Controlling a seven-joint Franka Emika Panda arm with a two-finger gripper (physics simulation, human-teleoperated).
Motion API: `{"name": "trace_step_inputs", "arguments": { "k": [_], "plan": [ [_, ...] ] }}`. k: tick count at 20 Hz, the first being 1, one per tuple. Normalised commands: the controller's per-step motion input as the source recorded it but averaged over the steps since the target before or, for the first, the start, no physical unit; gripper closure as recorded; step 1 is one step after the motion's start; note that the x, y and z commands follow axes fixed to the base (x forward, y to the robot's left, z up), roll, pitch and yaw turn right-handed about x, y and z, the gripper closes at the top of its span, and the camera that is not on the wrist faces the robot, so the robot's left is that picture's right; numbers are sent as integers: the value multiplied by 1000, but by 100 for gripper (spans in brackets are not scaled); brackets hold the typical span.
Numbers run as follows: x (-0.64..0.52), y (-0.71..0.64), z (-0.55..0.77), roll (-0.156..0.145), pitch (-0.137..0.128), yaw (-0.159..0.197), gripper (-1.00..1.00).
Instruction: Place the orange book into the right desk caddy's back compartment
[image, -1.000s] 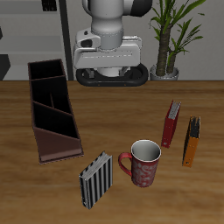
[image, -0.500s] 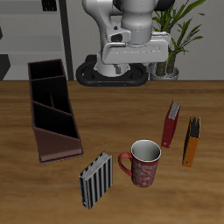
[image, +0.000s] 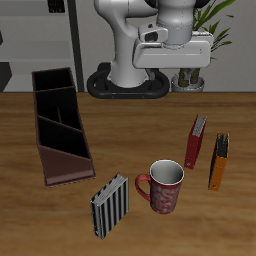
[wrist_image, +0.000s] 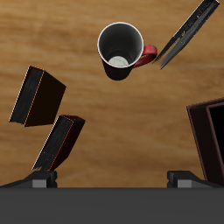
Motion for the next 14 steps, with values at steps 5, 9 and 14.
{"name": "trace_step_inputs", "arguments": {
  "k": [5,9,14],
  "plan": [
    [98,317,127,-10,-39,-40,-100],
    [53,463,-9,66,-49,20,-100],
    [126,275,-115,22,6,1,-100]
  ]
}}
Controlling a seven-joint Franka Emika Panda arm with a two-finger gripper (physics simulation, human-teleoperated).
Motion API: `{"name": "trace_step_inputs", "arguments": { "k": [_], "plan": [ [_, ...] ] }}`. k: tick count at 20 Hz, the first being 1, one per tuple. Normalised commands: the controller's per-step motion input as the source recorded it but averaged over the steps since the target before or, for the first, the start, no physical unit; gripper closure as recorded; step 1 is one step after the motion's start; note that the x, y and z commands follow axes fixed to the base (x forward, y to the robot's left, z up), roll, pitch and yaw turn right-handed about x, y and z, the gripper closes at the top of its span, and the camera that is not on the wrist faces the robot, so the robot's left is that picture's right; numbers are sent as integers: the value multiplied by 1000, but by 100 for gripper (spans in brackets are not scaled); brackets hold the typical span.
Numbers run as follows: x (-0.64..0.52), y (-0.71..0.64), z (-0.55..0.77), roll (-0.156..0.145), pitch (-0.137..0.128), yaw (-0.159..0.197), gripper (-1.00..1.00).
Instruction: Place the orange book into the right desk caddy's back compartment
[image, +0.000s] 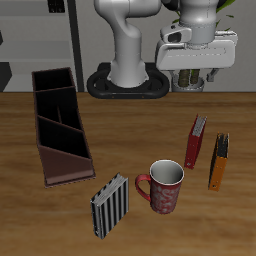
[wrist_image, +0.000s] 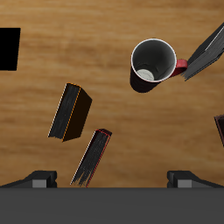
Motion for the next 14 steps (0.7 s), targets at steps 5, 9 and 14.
{"name": "trace_step_inputs", "arguments": {
  "k": [5,9,14],
  "plan": [
    [122,191,-72,9,6,-13,-100],
    [202,201,-7,8,-7,-13,-100],
    [140,139,-8,-8,-4,-16,-100]
  ]
}}
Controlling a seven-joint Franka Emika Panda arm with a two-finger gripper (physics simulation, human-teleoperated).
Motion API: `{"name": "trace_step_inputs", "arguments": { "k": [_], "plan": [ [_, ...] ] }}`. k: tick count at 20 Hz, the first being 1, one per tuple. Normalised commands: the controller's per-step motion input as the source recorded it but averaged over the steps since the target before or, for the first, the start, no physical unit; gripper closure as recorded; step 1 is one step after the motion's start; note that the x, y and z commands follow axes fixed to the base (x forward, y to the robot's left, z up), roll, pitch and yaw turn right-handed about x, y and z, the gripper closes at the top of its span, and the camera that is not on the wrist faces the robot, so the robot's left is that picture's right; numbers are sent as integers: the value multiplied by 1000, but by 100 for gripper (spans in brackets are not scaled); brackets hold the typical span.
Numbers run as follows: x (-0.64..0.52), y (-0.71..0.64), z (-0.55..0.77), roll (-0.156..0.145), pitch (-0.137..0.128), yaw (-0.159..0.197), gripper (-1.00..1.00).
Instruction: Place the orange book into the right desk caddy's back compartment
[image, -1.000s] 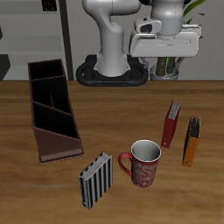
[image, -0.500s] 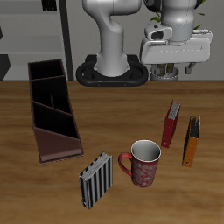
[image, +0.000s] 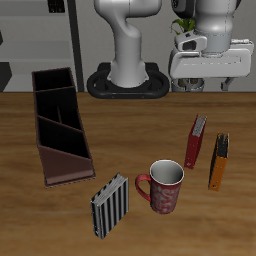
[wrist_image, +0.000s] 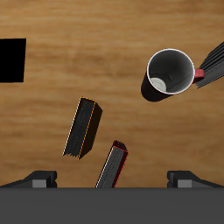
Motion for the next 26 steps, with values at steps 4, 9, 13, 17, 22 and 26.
{"name": "trace_step_inputs", "arguments": {
  "k": [4,9,13,17,22,26],
  "plan": [
    [81,317,-12,36,-34,2,-100],
    [144,183,-103,8,-8,-20,-100],
    [-9,158,-171,12,-8,28,-100],
    [40,185,-345,23,-7,14,-100],
    [19,46,-177,4,-13,-13,-100],
    [111,69,-259,3,-6,-21,-100]
  ]
}}
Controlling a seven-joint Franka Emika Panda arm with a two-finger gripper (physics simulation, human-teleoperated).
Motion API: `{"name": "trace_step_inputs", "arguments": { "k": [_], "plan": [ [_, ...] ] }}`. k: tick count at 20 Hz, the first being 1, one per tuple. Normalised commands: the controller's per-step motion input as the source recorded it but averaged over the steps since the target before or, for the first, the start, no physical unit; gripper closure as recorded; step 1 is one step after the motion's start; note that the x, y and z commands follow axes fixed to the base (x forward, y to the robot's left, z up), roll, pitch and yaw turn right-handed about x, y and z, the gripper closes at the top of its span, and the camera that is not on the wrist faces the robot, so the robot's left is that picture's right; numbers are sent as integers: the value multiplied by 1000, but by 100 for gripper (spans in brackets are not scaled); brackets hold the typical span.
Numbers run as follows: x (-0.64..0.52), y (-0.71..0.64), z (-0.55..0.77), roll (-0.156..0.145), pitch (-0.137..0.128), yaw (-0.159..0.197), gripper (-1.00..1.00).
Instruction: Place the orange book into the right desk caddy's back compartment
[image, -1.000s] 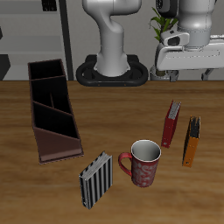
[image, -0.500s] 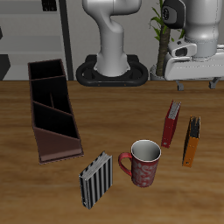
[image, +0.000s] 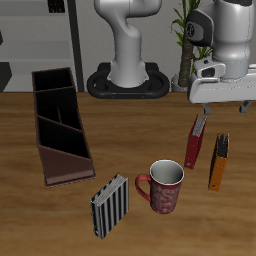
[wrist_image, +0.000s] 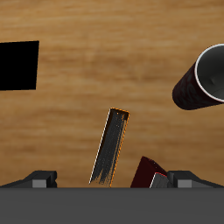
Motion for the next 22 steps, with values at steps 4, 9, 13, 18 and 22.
{"name": "trace_step_inputs", "arguments": {
  "k": [4,9,13,18,22],
  "plan": [
    [81,20,-170,12,-52,20,-100],
    [127,-41,-256,2,-22,4,-100],
    [41,49,-213,14,-23,5,-100],
    [14,183,-280,35,19,11,-100],
    [29,191,-260,25,25,15,-100]
  ]
}}
